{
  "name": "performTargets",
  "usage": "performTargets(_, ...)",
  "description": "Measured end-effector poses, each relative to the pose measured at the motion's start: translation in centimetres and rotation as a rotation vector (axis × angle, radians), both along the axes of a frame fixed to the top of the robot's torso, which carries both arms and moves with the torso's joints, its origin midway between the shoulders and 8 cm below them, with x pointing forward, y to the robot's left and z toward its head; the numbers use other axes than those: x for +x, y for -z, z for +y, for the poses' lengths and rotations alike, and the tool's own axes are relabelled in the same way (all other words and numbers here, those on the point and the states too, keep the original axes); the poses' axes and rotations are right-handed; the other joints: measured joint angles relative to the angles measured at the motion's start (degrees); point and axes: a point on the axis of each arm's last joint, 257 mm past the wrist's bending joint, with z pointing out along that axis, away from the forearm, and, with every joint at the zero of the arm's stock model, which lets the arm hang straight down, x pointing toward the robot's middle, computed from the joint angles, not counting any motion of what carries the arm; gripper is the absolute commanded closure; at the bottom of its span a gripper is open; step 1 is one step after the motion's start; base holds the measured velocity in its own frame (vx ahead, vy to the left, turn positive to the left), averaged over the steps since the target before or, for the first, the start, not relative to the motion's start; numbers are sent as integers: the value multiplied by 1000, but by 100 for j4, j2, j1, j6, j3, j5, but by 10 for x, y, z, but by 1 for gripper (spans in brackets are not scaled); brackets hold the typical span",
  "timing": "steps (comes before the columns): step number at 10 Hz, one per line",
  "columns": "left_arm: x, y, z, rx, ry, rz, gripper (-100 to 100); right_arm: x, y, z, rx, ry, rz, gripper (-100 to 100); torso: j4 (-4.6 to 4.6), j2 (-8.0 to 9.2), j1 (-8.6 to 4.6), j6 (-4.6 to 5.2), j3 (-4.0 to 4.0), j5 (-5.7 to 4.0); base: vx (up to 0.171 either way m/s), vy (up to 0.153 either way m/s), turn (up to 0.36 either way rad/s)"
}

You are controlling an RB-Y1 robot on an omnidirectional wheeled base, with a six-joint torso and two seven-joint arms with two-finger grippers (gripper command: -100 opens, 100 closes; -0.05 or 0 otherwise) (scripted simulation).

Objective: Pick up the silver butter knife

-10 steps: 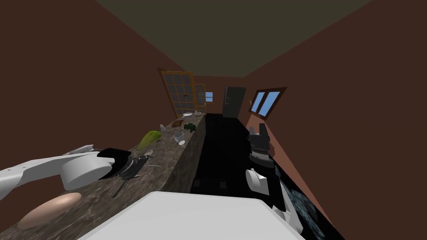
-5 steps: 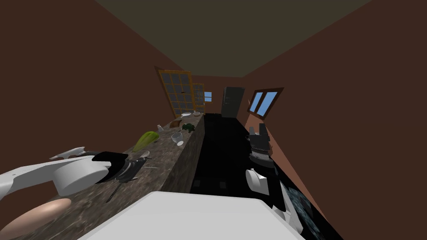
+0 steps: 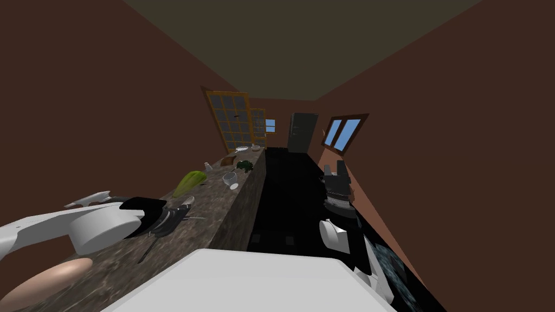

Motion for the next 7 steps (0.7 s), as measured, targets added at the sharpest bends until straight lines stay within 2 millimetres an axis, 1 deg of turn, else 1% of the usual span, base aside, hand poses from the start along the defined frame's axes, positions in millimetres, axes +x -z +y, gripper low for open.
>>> performTargets(1,0,0,0,0,0,0,-100,0,0,0,0,0,0,0,0,0,0,0,0,0,1,-3,-45)
performTargets(7,-13,1,11,-8,-23,38,-100,0,0,0,0,0,0,0,0,-1,0,0,0,0,2,-3,-33)
